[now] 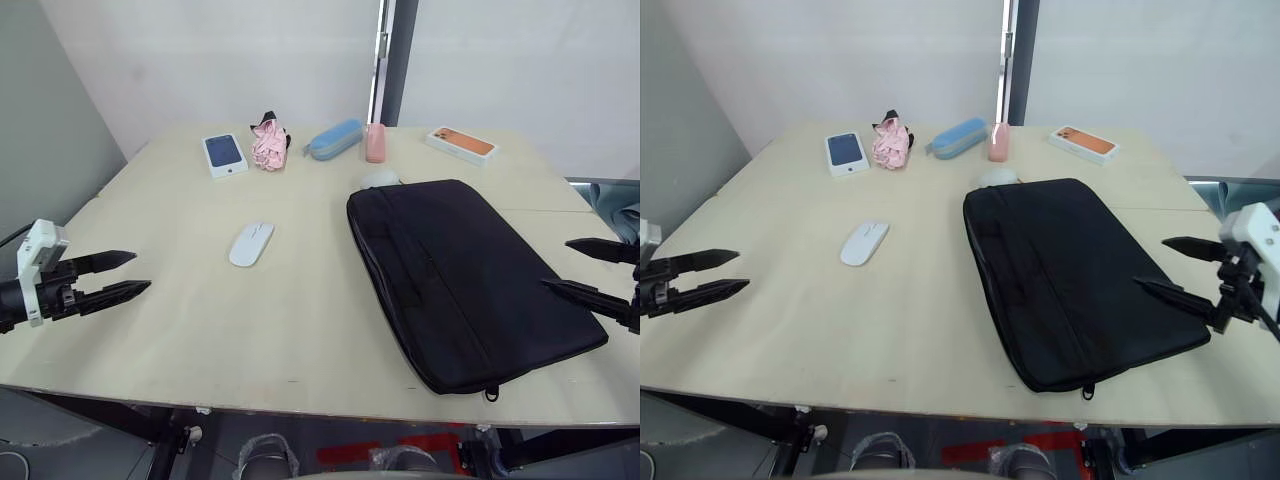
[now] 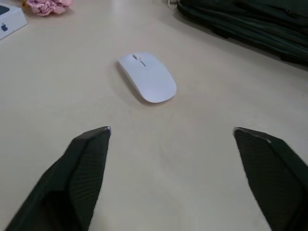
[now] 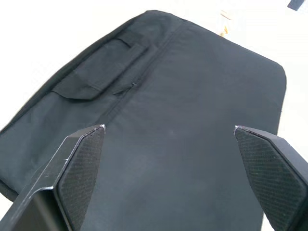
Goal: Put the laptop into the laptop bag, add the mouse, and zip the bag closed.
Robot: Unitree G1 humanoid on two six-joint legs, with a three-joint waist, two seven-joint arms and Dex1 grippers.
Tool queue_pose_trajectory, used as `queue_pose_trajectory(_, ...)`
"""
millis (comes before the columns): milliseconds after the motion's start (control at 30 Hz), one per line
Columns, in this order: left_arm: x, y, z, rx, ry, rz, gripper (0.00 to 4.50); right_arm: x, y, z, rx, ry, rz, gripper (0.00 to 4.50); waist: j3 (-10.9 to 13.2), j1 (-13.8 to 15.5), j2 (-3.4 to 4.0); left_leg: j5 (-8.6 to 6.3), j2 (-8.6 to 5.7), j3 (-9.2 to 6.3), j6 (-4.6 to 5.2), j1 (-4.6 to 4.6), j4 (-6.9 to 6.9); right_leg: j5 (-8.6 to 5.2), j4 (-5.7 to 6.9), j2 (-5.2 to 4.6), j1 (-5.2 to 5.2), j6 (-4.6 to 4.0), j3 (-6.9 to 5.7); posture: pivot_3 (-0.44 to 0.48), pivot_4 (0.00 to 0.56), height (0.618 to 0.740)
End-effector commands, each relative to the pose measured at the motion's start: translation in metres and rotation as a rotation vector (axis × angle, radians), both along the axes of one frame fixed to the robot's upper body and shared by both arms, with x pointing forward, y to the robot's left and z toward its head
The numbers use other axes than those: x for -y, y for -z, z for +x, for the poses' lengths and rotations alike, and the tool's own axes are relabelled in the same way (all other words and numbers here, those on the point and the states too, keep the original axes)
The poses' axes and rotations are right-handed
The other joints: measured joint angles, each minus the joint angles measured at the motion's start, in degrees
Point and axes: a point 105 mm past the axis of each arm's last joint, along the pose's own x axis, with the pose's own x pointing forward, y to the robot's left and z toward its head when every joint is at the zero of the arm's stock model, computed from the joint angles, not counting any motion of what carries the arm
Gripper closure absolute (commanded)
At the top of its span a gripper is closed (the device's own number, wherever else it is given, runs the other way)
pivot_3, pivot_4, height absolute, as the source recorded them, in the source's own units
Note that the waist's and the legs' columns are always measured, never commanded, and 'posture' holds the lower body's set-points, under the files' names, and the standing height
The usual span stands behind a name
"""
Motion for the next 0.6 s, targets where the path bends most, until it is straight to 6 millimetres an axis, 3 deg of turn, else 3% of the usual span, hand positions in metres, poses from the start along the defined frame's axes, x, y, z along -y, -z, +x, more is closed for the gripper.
queue_pose_trajectory(33, 0.011, -0.006, 0.013, 0.048, -0.010, 0.017, 0.03, -0.025, -0.014, 0.000, 0.062, -0.097, -0.015, 0.00, 0.0, 0.0, 0.01, 0.00, 0.00, 0.01, 0.00, 0.00, 0.00, 0.00, 0.00, 0.00, 0.00, 0.00, 0.01, 0.000, 0.150, 0.740)
queue_pose_trajectory(200, 0.036, 0.004, 0.034, 0.005, -0.018, -0.006, 0.03, -0.065, -0.028, 0.002, 0.113, -0.222, 0.007, 0.00, 0.0, 0.2, 0.02, 0.02, 0.00, -0.02, 0.02, 0.00, 0.08, 0.00, 0.10, 0.00, 0.00, -0.01, -0.01, 0.000, 0.150, 0.740)
queue_pose_trajectory(300, 0.060, 0.007, 0.063, -0.004, -0.097, -0.046, 0.03, -0.097, -0.037, -0.004, 0.139, -0.321, 0.011, 0.00, -0.1, 0.6, 0.08, 0.02, -0.02, -0.01, 0.03, -0.01, 0.18, 0.00, 0.16, -0.02, 0.00, -0.01, 0.01, 0.000, 0.150, 0.740)
queue_pose_trajectory(467, 0.086, 0.010, 0.088, -0.023, -0.165, -0.086, 0.03, -0.117, -0.039, -0.008, 0.151, -0.352, 0.028, 0.00, -0.1, 0.6, -0.01, 0.03, -0.02, -0.03, 0.04, -0.10, 0.29, -0.02, 0.22, -0.04, 0.01, -0.05, -0.01, 0.000, 0.150, 0.740)
queue_pose_trajectory(600, 0.097, 0.023, 0.101, -0.057, -0.198, -0.056, 0.03, -0.119, -0.036, -0.009, 0.146, -0.340, 0.034, 0.00, -0.1, 0.3, -0.01, 0.03, -0.03, 0.00, 0.02, -0.11, 0.26, -0.02, 0.19, -0.03, 0.00, -0.04, 0.02, 0.000, 0.150, 0.740)
